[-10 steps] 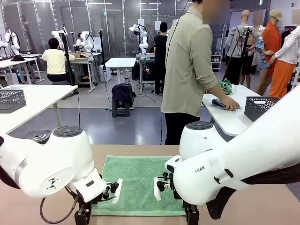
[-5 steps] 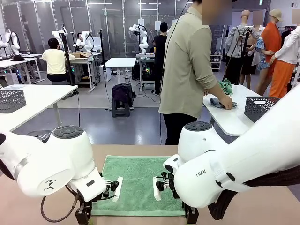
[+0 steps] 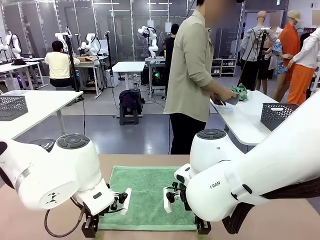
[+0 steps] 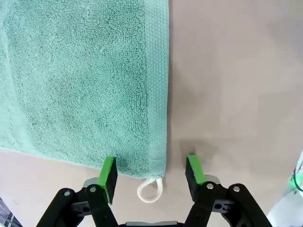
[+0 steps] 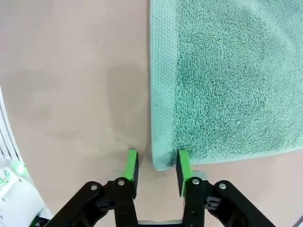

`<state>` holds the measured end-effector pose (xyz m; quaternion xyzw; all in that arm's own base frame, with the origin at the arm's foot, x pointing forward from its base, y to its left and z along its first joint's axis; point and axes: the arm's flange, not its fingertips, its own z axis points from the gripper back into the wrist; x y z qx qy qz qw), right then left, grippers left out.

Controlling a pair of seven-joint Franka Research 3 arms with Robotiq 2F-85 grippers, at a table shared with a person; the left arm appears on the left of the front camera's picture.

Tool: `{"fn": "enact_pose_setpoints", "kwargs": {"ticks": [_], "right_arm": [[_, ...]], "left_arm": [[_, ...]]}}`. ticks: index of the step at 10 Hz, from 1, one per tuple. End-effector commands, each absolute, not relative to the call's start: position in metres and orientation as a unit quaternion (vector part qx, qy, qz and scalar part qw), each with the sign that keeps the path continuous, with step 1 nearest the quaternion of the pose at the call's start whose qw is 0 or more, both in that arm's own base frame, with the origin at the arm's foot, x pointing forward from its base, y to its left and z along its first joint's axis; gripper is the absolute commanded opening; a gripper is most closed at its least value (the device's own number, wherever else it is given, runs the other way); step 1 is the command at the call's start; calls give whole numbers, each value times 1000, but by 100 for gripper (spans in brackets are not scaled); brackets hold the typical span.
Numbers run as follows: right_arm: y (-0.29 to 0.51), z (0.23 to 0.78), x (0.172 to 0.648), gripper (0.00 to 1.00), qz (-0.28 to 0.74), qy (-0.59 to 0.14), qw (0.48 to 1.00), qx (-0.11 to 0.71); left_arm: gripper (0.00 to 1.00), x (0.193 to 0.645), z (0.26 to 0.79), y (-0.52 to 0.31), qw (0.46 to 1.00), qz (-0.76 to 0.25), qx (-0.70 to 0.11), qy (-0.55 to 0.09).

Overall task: Fold the towels and place them in the basket.
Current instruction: When a person lays out a Towel with hook on the table, fold it in half twice.

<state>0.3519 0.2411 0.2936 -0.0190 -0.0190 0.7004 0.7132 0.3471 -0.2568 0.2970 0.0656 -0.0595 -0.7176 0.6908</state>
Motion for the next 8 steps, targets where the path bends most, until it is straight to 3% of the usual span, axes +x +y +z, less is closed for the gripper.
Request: {"fn": "enact_pose_setpoints", "kwargs": {"ticks": [1,2,4,5,6,8], "right_arm": [[244,286,353,25,690,-24,723,-36],[244,286,353,35,689,-26,723,-36],[244,285,353,35,685,-27,727,-37],[244,285,353,35,686,-28,726,-41],[244,285,353,15,684,-29,727,-40],[245,283,353,15,683,-30,728,-43]], "left_arm": [[55,328,289,-243,691,-714,85,-75],[68,328,289,-243,692,-713,82,-78],[68,329,289,-245,696,-710,82,-77],[59,329,289,-246,693,-711,91,-75],[48,329,290,-246,693,-712,86,-75],[54,329,291,-249,696,-709,85,-77]]}}
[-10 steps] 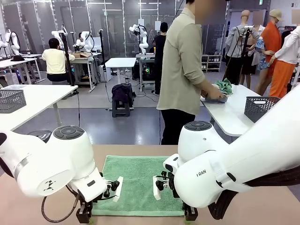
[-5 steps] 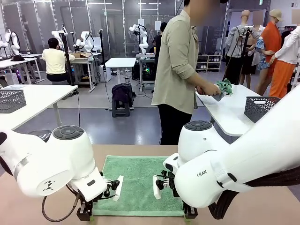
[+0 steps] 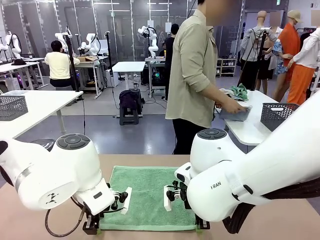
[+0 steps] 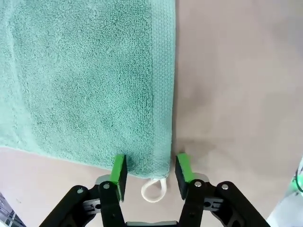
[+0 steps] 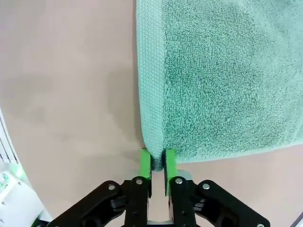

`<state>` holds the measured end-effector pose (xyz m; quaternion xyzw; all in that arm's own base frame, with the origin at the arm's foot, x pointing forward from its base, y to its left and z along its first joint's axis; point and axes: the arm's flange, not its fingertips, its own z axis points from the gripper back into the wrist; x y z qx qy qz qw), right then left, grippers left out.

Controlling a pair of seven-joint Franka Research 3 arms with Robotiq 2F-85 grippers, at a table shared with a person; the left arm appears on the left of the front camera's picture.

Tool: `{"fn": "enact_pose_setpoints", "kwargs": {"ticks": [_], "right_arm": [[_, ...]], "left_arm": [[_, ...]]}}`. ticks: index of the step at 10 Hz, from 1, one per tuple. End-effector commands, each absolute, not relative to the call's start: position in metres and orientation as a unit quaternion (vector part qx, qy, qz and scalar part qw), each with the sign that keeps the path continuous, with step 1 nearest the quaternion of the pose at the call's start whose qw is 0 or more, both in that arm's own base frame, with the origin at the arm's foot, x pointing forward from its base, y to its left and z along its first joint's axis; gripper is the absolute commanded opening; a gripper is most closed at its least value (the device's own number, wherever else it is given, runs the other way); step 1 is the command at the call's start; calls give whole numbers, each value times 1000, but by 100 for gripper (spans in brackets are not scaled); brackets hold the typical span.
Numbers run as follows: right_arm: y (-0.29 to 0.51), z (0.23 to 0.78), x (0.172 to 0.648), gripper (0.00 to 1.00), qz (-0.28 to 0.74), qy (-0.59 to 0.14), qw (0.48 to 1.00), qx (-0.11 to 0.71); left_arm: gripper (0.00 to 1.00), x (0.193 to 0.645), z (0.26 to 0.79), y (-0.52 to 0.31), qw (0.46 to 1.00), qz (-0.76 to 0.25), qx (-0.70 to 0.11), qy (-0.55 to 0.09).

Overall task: Fold the towels and place them in the basket.
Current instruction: When a person lays out a Towel with hook on the table, fold it in half twice.

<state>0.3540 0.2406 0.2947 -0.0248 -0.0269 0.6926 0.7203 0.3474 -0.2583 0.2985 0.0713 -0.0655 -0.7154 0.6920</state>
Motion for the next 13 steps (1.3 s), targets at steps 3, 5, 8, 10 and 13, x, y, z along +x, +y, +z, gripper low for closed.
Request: {"fn": "enact_pose_setpoints", "kwargs": {"ticks": [3,5,8,10,13], "right_arm": [[245,283,353,0,684,-28,728,-45],[244,285,352,0,684,-25,727,-45],[243,287,351,0,684,-22,727,-44],[244,289,352,0,686,-17,726,-45],[245,295,352,0,687,-16,725,-48]], "left_arm": [[35,328,293,-254,694,-709,97,-76],[29,328,295,-255,693,-710,98,-78],[0,328,295,-247,690,-712,99,-78],[0,328,298,-246,686,-716,98,-81],[0,329,303,-246,686,-716,99,-88]]}}
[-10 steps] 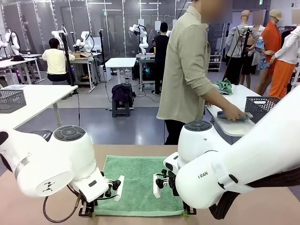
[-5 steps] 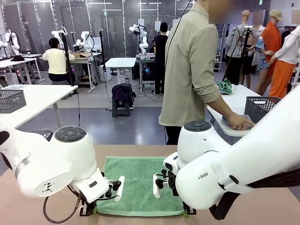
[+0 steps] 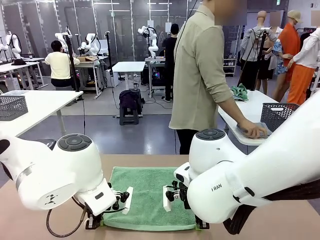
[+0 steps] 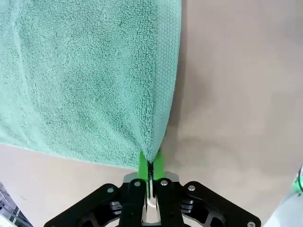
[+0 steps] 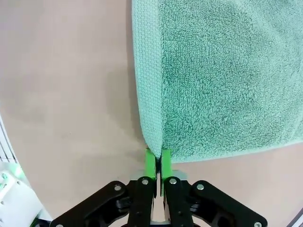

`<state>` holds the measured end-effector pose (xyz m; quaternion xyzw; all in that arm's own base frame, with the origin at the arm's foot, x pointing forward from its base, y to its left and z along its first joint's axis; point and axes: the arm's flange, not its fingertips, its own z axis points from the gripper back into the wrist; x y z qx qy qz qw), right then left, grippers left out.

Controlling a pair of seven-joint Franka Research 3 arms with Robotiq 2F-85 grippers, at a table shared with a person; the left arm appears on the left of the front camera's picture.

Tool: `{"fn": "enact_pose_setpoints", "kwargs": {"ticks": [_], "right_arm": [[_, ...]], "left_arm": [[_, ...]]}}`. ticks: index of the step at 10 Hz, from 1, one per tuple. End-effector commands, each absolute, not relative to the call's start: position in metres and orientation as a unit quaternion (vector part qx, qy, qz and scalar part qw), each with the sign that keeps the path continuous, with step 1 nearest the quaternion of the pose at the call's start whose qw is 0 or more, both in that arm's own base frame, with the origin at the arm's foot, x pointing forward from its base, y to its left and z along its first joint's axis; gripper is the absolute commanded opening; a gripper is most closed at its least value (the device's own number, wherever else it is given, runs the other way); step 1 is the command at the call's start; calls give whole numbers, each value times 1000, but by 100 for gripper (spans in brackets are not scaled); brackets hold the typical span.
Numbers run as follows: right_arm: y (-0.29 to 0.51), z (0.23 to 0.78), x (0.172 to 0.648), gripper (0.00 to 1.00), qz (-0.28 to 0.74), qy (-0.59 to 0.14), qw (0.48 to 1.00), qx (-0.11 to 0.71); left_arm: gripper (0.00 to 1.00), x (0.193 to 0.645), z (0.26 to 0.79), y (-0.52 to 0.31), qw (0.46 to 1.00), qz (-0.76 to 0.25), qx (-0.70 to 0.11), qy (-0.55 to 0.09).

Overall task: Fold the towels and place them in the basket.
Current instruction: When a person lays out a Towel with hook on the table, fold it in half twice.

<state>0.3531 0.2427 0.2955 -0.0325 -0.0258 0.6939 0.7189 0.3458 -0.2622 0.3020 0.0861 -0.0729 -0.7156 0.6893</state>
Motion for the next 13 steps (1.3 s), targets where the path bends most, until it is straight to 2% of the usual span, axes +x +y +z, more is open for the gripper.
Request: {"fn": "enact_pose_setpoints", "kwargs": {"ticks": [1,2,5,6,13], "right_arm": [[245,298,353,0,673,-19,736,-70],[243,296,353,0,694,-26,719,-32],[243,296,353,0,694,-26,719,-32],[242,296,353,5,691,-26,722,-39],[250,354,345,5,705,-28,705,-72]], "left_arm": [[0,328,305,-249,692,-708,111,-89],[0,346,302,-262,689,-716,86,-73],[0,346,302,-262,689,-716,86,-73],[4,346,303,-262,689,-716,87,-73],[4,348,362,-237,699,-697,116,-113]]}}
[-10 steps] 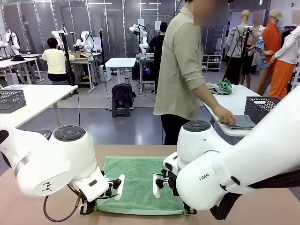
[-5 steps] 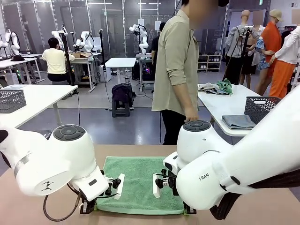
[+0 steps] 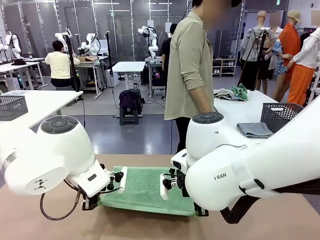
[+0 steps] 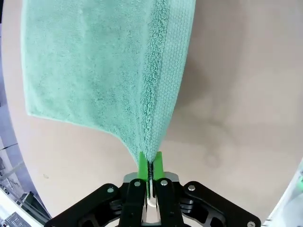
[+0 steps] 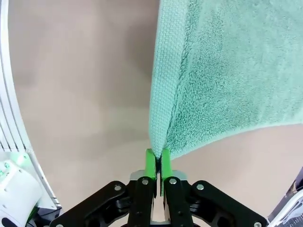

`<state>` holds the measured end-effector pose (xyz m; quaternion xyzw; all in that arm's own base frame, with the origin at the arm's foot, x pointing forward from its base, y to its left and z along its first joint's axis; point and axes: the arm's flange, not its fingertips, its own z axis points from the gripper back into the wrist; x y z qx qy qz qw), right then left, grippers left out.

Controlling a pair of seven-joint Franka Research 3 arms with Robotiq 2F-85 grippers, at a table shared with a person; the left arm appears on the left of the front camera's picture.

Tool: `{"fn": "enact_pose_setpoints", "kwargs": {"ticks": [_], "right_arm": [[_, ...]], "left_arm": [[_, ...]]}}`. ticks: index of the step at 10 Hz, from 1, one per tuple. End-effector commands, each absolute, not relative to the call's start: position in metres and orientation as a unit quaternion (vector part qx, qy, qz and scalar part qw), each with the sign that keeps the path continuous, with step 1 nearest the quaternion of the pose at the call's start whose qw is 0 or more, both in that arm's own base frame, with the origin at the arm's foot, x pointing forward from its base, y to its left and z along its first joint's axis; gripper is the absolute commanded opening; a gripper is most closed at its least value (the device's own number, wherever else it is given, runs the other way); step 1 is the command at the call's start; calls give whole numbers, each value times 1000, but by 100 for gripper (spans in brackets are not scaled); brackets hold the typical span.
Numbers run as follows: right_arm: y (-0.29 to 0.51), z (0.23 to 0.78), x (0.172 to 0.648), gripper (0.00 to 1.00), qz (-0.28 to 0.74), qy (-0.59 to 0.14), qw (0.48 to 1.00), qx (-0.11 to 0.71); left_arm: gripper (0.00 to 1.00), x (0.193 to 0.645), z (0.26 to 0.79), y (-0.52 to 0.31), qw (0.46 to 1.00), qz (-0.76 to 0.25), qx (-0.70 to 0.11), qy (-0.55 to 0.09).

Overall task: Fold the towels and place them in the basket.
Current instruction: When a person lays out a Towel with hook on the table, fold it in half twice.

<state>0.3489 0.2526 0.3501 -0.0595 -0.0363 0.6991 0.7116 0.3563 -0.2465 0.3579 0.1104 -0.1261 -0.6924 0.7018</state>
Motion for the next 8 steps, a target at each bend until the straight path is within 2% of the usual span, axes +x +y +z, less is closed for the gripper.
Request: {"fn": "enact_pose_setpoints", "kwargs": {"ticks": [1,3,4,8], "right_arm": [[252,359,343,5,707,-33,702,-77],[254,361,342,5,707,-29,702,-78],[254,361,345,5,704,-41,706,-67],[254,361,345,5,704,-41,706,-67]], "left_arm": [[4,347,365,-235,699,-697,117,-112],[4,343,366,-245,698,-699,126,-94],[4,354,363,-246,701,-693,113,-125],[4,354,363,-246,701,-693,113,-125]]}}
